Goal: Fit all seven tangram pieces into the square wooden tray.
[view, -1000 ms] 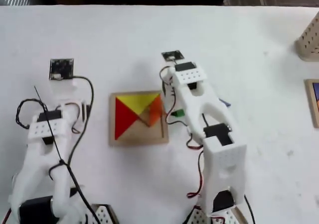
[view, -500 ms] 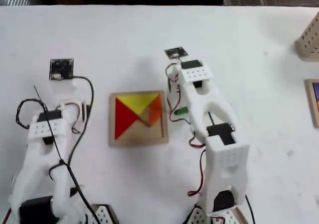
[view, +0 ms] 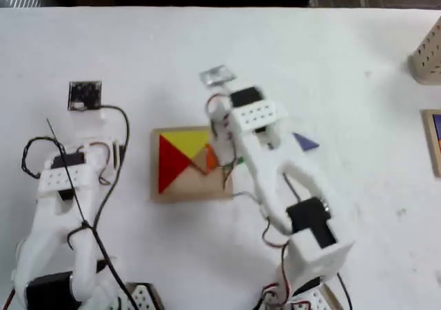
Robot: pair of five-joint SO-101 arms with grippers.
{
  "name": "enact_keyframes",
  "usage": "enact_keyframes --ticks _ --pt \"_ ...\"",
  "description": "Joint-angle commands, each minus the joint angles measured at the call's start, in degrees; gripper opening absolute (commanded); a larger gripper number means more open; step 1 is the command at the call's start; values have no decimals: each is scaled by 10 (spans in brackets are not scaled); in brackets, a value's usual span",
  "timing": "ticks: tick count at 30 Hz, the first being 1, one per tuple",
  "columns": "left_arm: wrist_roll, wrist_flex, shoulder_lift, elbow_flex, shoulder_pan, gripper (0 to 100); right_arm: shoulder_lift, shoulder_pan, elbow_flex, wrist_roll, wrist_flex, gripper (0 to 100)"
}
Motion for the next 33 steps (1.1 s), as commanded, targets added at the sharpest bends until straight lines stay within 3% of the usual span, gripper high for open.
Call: enact_keyframes --ticks 1,6,18,30,33 --pt "-5 -10 0 -3 4 176 -39 -54 19 5 -25 19" --pt "-5 -10 0 -3 4 176 -39 -109 67 67 -78 19" --pt "-5 -11 0 -3 4 177 -38 -145 79 175 -100 19" --pt "-5 -11 0 -3 4 177 14 -137 90 176 -162 22" --pt "-5 -11 0 -3 4 177 15 -138 90 175 -162 80"
